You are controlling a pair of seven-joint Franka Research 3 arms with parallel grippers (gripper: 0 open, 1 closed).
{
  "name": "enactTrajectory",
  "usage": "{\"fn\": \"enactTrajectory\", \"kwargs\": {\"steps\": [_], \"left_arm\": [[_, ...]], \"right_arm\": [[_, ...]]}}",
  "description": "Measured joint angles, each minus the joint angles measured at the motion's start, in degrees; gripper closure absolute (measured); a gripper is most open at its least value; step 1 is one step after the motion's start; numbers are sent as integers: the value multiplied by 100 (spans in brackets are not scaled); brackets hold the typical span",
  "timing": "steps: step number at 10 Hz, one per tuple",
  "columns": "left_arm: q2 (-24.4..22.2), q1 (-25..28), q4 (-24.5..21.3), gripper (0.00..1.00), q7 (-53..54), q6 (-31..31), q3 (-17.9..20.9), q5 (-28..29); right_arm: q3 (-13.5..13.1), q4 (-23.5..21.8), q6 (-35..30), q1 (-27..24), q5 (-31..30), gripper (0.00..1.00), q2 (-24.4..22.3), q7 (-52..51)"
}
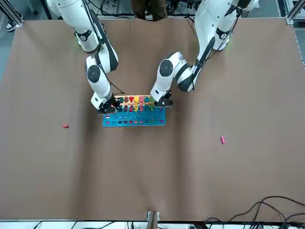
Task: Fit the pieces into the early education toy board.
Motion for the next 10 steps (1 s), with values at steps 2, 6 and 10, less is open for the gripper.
{"fn": "enactTrajectory", "kwargs": {"steps": [2, 6, 10], "left_arm": [[-2, 0, 36, 74, -32, -155, -1, 0], [6, -31, 40, 74, -97, -232, -3, 6], [20, -61, 42, 74, -247, -236, -1, 7]], "right_arm": [[-2, 0, 0, 0, 2, 59, 0, 2], [-30, -12, 9, 1, 4, 59, 24, 5], [-32, -12, 23, 5, 5, 59, 39, 5]]}}
